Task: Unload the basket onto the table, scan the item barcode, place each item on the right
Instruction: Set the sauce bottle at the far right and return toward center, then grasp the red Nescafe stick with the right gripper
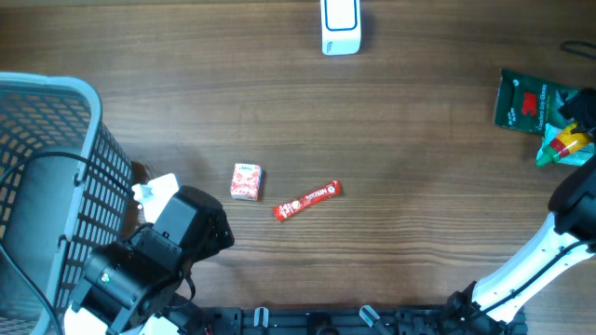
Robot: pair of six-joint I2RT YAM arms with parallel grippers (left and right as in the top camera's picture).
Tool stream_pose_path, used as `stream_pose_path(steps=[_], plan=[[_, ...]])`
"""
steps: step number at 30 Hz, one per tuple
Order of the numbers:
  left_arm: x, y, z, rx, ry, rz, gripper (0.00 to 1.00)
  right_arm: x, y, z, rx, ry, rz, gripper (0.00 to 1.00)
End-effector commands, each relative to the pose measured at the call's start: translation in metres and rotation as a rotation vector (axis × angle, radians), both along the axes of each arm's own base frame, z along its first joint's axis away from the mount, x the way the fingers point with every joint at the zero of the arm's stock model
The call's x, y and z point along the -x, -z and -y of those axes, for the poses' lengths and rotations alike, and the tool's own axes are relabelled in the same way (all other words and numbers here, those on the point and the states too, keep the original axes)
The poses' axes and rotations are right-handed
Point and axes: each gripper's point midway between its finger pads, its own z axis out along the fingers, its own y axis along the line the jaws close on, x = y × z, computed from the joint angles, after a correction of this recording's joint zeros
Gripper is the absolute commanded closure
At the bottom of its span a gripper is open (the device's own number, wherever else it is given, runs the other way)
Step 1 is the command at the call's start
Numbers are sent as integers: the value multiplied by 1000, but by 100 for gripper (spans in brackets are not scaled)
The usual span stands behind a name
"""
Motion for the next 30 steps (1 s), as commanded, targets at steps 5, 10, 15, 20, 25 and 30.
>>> stream_pose_path(steps=[5, 10, 15, 20, 25, 30], plan=[[-1, -1, -1, 3, -16, 7, 0, -16, -130, -33, -17, 14, 336, 0], [-1, -1, -1, 3, -16, 7, 0, -38, -212, -139, -198, -213, 567, 0], [-1, -1, -1, 3, -16, 7, 0, -33, -192, -297, -533, -515, 423, 0], [-1, -1, -1, 3, -16, 7, 0, 40, -111, -446, -743, -661, 44, 0], [-1, -1, -1, 3, -16, 7, 0, 114, -26, -529, -814, -407, -177, 0], [-1, -1, -1, 3, -16, 7, 0, 138, -9, -585, -838, -233, -174, 19]])
